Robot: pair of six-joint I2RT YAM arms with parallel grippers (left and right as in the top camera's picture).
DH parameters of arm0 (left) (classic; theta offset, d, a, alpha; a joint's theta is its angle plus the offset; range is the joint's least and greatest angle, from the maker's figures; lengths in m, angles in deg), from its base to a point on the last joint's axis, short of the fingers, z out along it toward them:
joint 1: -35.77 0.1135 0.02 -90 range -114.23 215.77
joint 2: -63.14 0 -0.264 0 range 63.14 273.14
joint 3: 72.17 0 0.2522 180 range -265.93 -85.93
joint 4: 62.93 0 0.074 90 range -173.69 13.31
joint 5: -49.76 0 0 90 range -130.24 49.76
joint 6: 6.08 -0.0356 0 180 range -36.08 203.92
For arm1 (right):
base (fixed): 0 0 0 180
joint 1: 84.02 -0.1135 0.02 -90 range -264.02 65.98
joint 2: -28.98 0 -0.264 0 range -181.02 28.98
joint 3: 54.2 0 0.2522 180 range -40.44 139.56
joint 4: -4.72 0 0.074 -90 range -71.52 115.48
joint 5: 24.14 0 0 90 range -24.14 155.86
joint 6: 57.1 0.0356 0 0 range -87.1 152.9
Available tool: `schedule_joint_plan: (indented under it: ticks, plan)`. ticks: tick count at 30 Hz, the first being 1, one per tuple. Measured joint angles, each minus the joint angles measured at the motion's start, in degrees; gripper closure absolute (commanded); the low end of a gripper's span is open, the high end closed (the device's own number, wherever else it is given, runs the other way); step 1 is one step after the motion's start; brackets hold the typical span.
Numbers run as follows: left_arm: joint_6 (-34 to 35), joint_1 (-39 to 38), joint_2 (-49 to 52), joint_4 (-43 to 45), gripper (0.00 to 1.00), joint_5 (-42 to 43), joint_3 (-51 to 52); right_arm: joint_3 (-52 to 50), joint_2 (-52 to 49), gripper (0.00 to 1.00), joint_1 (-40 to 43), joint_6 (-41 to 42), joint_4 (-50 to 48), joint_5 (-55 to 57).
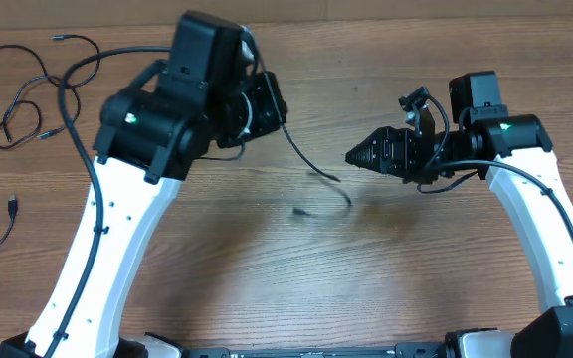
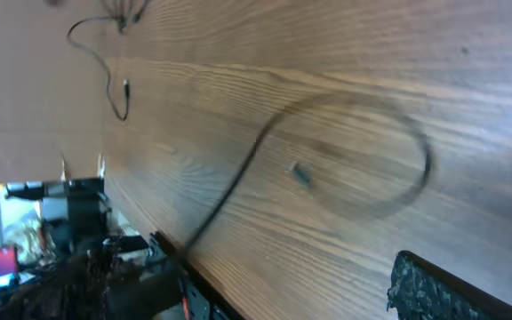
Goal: Untangle cables
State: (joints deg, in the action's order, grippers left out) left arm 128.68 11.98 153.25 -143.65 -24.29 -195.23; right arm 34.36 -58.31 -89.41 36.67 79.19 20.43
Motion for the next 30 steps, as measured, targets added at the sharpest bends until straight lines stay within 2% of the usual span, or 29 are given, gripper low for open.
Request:
schedule_joint_plan:
  ticks: [13,20,25,29,30]
  plan:
    - [10.62,0.92,0.0,1.25,0.96,1.86,0.0,6.97,9.05,0.0,-1.16,-17.11,1.16,-2.38]
    - [13.66,0.92,0.0,7.08,0.96,5.81,0.0,6.99,9.14,0.0,-7.72,-25.62,1.25,-3.63]
    - [15.32,0.92,0.0,7.39,0.96,7.91,0.0,6.99,9.14,0.01,-12.92,-27.91,-1.25,-1.51]
    - [15.85,0.92,0.0,7.39,0.96,9.73,0.0,6.99,9.14,0.14,-14.58,-28.39,-2.69,0.24]
    - [16.02,0.92,0.0,7.41,0.96,10.21,0.0,6.99,9.14,0.28,-14.6,-28.55,-2.82,0.66]
